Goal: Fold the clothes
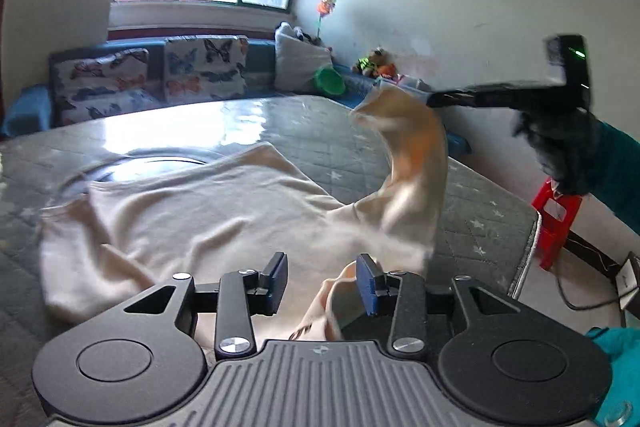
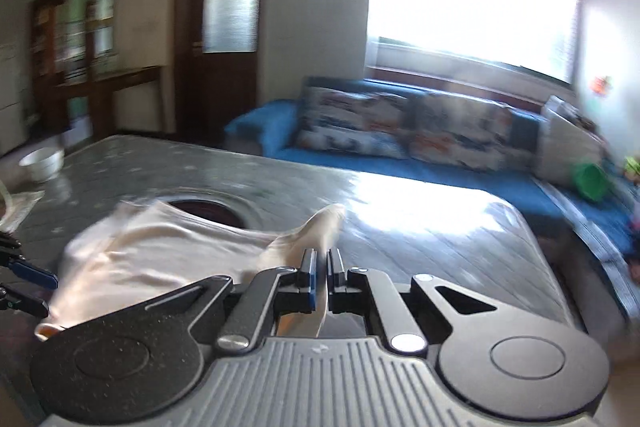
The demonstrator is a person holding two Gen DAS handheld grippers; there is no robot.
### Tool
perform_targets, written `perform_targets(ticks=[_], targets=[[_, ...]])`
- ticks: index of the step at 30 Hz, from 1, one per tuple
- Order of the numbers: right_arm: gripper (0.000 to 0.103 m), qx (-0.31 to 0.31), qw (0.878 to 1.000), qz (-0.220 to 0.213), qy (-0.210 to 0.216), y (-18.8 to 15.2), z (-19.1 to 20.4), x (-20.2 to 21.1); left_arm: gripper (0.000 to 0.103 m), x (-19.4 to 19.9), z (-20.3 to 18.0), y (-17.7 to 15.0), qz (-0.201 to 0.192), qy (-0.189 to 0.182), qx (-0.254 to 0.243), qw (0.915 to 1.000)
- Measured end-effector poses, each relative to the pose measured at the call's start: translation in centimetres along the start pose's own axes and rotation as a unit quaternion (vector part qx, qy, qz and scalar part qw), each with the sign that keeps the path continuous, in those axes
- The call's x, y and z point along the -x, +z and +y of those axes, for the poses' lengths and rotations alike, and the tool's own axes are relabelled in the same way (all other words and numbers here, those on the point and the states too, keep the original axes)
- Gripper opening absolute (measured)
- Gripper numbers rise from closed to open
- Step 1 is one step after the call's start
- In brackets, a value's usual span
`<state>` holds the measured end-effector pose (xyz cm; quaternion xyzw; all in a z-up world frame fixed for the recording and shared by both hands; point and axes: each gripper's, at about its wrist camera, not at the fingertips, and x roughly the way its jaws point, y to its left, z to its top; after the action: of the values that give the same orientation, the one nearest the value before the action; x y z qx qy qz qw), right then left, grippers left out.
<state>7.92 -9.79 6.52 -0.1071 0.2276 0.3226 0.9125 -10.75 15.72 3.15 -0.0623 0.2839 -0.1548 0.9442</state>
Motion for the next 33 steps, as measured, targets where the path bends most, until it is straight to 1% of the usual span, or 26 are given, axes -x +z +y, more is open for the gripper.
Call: perform_targets(ticks=[2, 5, 8, 11, 12, 13, 14, 16, 18, 20, 23, 26, 27, 29, 33], targets=[[0.004, -0.022, 0.999, 0.012, -0.03, -1.7, -1.9, 0.9, 0.044, -1.7, 0.0, 0.1, 0.016, -0.007, 0.007, 0.9998], [0.005, -0.058, 0.995, 0.049, -0.068, -4.7, -4.2, 1.0, 0.044, -3.9, 0.1, -0.7, 0.049, -0.02, 0.02, 0.9984], [0.009, -0.083, 0.991, 0.076, -0.073, -7.1, -5.7, 0.8, 0.044, -5.0, -0.5, -2.1, 0.079, -0.033, 0.02, 0.9961], [0.013, -0.093, 0.99, 0.083, -0.068, -8.2, -6.3, 0.6, 0.044, -4.5, -1.7, -3.3, 0.097, -0.05, 0.011, 0.994], [0.026, -0.095, 0.99, 0.084, -0.068, -8.5, -6.3, 0.3, 0.044, -4.2, -2.1, -3.7, 0.102, -0.056, 0.006, 0.9931], [0.042, -0.096, 0.989, 0.085, -0.068, -8.7, -6.3, -0.1, 0.044, -3.7, -2.6, -4.0, 0.103, -0.059, 0.001, 0.9929], [0.044, -0.098, 0.989, 0.086, -0.068, -8.9, -6.4, -0.4, 0.044, -3.4, -2.9, -4.1, 0.105, -0.06, -0.005, 0.9927], [0.044, -0.104, 0.988, 0.091, -0.065, -9.0, -6.6, -1.5, 0.044, -2.5, -3.2, -4.0, 0.103, -0.064, -0.004, 0.9926], [0.046, -0.111, 0.987, 0.096, -0.063, -9.1, -6.8, -2.6, 0.044, -1.7, -3.4, -3.3, 0.091, -0.066, -0.007, 0.9937], [0.048, -0.116, 0.986, 0.098, -0.068, -9.2, -7.2, -3.5, 0.044, -1.2, -3.5, -2.5, 0.07, -0.056, -0.009, 0.9959], [0.049, -0.135, 0.983, 0.1, -0.076, -9.4, -8.1, -4.6, 0.046, -1.9, -3.0, -1.2, 0.046, -0.037, 0.012, 0.9982], [0.051, -0.144, 0.981, 0.1, -0.088, -9.8, -8.8, -5.3, 0.046, -3.9, -2.5, -0.8, 0.05, -0.028, 0.043, 0.9974], [0.051, -0.147, 0.98, 0.102, -0.089, -9.9, -9.0, -5.4, 0.046, -4.6, -2.7, -0.9, 0.054, -0.031, 0.045, 0.997], [0.051, -0.153, 0.978, 0.106, -0.093, -10.3, -9.4, -5.7, 0.046, -5.9, -3.0, -1.0, 0.061, -0.04, 0.05, 0.9961], [0.047, -0.146, 0.979, 0.108, -0.091, -10.6, -9.4, -5.9, 0.046, -7.4, -4.6, -1.6, 0.077, -0.056, 0.037, 0.9948]])
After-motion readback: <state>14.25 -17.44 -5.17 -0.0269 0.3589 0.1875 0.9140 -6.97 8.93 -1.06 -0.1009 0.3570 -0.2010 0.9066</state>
